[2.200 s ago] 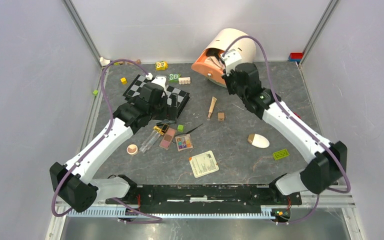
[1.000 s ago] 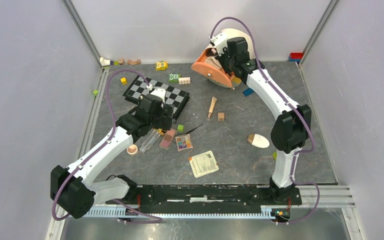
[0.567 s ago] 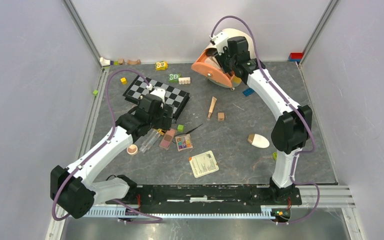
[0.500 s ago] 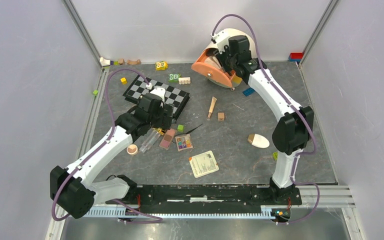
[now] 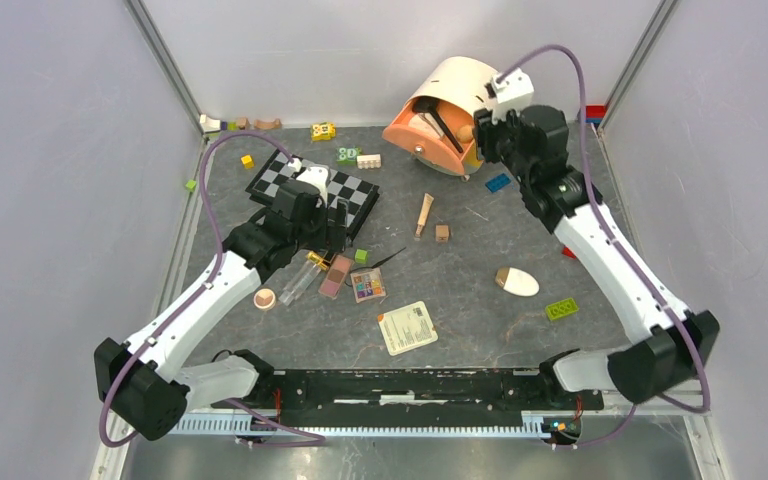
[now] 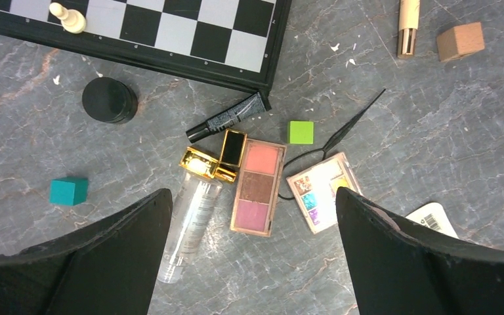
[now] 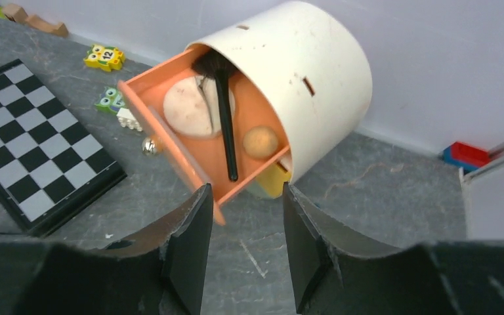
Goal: Organize the makeup
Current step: Place the makeup tool in the drawer, then move the makeup to the center of the board.
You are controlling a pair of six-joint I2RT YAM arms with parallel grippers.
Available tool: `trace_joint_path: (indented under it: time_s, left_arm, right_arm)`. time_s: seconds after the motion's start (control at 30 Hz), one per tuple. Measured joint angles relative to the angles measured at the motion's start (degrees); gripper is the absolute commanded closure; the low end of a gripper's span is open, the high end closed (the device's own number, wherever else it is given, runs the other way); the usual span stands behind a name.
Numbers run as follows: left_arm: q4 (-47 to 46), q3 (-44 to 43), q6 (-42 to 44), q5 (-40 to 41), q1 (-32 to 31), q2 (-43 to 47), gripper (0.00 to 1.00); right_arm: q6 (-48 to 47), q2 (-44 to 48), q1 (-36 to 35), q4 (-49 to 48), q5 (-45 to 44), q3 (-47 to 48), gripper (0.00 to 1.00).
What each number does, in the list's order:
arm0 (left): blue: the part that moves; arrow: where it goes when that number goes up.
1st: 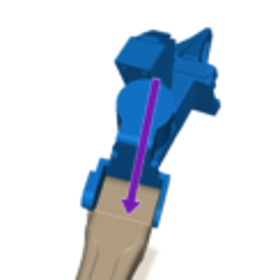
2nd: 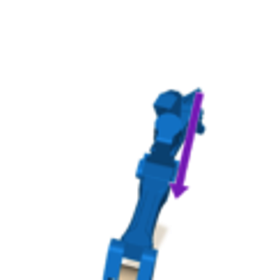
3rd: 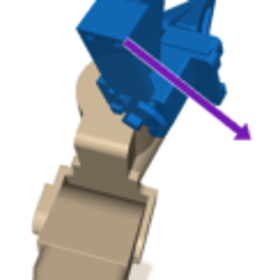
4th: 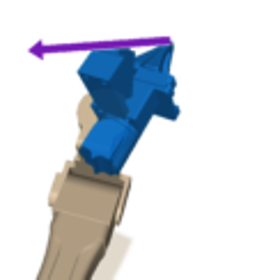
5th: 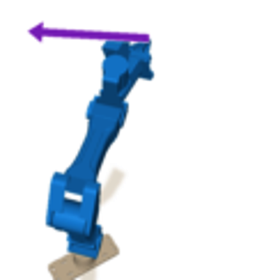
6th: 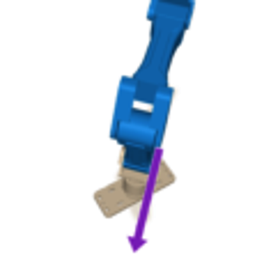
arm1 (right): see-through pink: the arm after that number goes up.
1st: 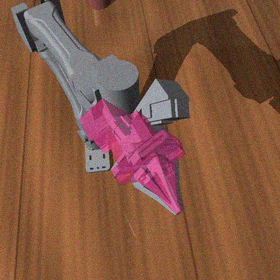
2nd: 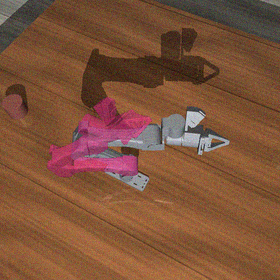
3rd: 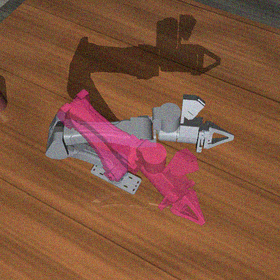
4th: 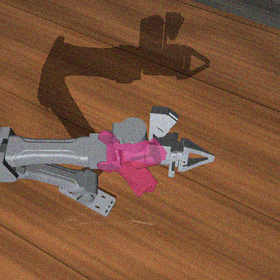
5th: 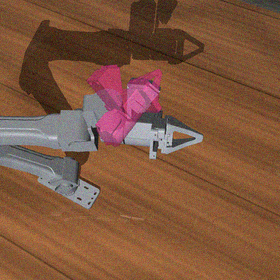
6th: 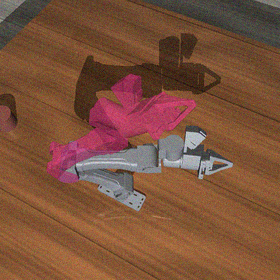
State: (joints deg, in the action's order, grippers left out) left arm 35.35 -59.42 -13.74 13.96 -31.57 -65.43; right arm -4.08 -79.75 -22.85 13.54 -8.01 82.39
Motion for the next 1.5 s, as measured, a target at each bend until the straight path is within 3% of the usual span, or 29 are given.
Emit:
trace_joint_path:
  time_s: [0.33,0.53,0.77,1.1,1.5]
  left_arm:
    - [-0.13,0.02,-2.91,-2.14,0.00,-0.46,0.00]
    - [-0.57,0.15,-3.52,-4.98,0.00,-2.23,0.02]
    - [-2.82,1.31,-5.64,-6.73,-2.29,-6.99,0.09]
    - [-5.77,10.80,-14.99,-6.58,-6.58,-12.39,0.07]
    - [-9.73,11.54,-17.42,-6.40,-9.18,-19.32,0.07]
  right_arm:
    - [12.46,16.02,0.02,-2.38,0.74,-29.92,0.43]
    - [17.55,18.60,0.02,0.17,3.02,-38.88,0.40]
    - [20.90,20.13,0.02,1.60,7.19,-43.93,0.40]
    - [22.25,22.58,0.02,1.57,9.29,-45.57,0.39]
    - [22.23,22.99,0.02,1.57,9.49,-45.94,0.39]
